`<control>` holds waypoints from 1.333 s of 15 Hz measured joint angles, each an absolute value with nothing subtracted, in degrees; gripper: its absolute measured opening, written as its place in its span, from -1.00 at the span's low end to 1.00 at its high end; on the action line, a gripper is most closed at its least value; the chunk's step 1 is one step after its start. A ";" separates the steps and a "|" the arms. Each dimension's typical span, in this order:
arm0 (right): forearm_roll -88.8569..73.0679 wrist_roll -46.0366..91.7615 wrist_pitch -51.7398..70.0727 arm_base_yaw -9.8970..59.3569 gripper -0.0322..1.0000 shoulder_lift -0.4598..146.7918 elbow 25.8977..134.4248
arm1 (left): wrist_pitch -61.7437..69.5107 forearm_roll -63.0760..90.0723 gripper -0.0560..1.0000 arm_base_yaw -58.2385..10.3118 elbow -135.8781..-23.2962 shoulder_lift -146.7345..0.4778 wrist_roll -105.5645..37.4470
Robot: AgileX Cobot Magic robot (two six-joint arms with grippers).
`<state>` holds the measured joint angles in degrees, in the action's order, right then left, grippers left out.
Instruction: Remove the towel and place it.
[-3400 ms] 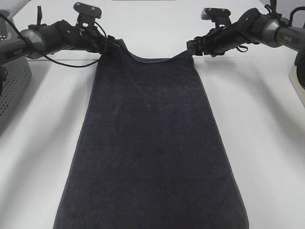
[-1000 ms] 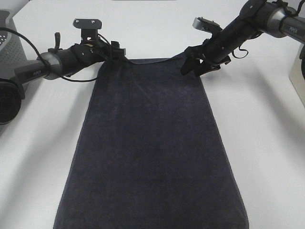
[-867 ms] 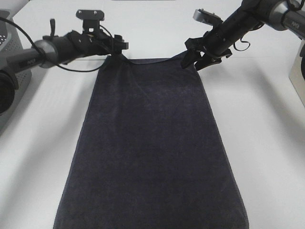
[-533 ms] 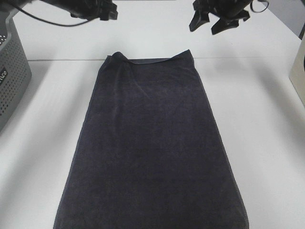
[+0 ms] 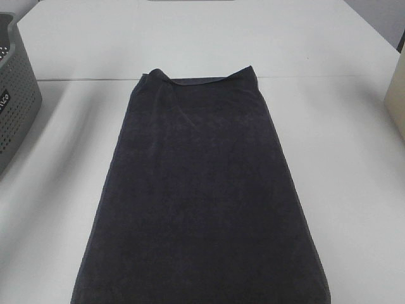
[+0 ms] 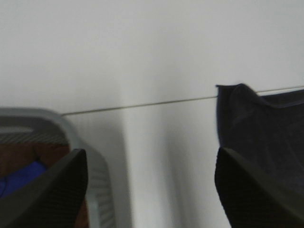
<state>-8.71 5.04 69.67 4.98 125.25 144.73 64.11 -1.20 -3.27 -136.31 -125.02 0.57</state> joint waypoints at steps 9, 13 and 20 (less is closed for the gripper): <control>-4.24 0.00 69.84 4.98 0.52 75.29 87.83 | 66.69 -4.70 0.44 -2.23 -107.03 -95.63 4.24; -4.24 -1.43 69.90 4.98 0.52 54.95 70.76 | 58.50 -4.70 0.44 -2.23 -77.98 -69.33 4.98; -3.44 -2.46 69.90 4.98 0.52 21.83 46.35 | 58.44 -9.80 0.44 -2.23 -45.15 -28.76 5.16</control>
<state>-3.44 -2.46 69.90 4.98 21.83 46.35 58.44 -9.80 -2.23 -45.15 -28.76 5.16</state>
